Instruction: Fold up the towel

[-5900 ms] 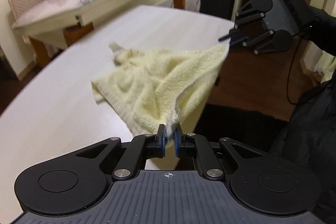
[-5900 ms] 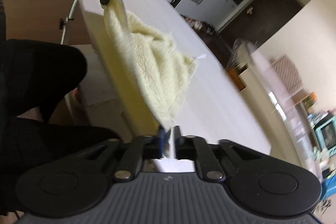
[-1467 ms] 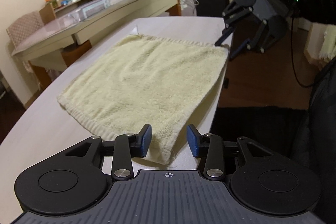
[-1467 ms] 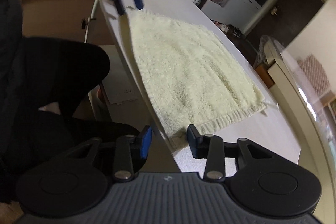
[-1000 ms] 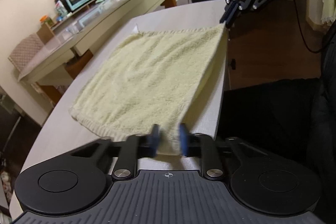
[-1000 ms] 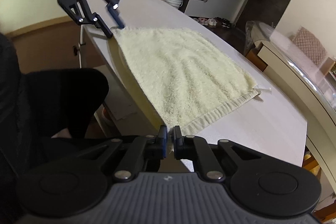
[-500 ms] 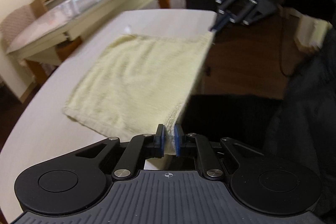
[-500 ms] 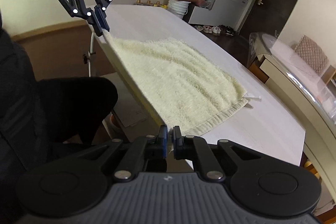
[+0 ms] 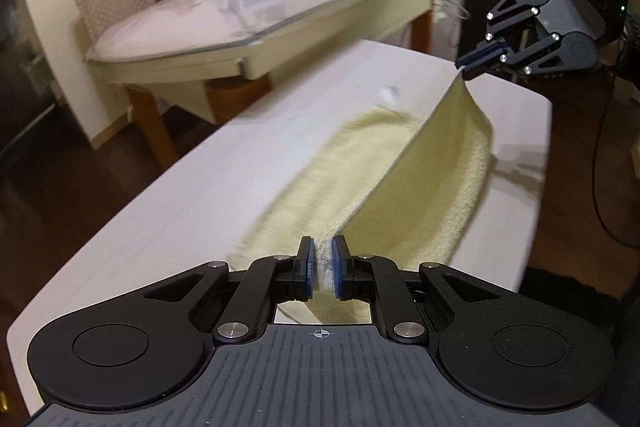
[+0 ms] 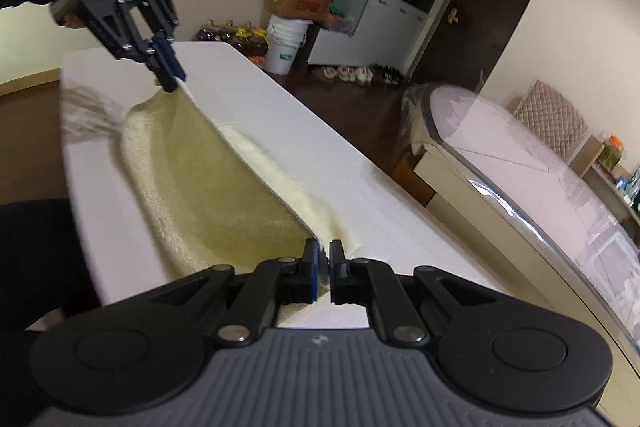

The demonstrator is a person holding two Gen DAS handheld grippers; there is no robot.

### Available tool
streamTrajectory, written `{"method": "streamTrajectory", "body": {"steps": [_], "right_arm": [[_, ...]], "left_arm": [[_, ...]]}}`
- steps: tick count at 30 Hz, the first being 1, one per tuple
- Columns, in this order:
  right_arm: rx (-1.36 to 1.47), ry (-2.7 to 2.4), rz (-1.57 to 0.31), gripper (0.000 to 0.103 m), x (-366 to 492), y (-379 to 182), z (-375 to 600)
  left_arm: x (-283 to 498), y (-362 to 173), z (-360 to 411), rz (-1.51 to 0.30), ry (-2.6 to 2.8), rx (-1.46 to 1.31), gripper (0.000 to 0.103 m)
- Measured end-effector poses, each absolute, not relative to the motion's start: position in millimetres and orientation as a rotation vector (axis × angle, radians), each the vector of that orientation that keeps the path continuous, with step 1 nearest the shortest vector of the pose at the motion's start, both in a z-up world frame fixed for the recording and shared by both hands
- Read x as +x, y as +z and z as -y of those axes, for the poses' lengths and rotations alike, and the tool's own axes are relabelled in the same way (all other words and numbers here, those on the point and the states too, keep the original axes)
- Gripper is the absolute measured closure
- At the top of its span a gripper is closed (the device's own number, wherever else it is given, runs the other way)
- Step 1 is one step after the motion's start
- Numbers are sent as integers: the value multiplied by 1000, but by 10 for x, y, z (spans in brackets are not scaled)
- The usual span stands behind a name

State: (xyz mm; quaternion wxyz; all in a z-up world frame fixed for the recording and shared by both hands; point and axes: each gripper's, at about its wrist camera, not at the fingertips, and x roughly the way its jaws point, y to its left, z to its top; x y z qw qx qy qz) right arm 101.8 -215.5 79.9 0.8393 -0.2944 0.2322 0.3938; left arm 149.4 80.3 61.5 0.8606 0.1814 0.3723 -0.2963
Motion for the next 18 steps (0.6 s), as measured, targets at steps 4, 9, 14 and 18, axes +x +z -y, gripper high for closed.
{"method": "streamTrajectory", "body": {"steps": [4,9,14,18], "right_arm": [[-596,839,-556,97,1435,668,2056],[-558,842,-610,97,1740,508,1966],[-529,828,-643,97,1837,372,1949],[-540,824,-707,96,1907,224,1900]], "left_arm": [[1732,520,-830,-799,-595,375,93],[1964,344,-897,-832,-566,338,93],[2036,238,-958,-833,-544,315,93],[2025,191,-958,-818,-511,337,85]]}}
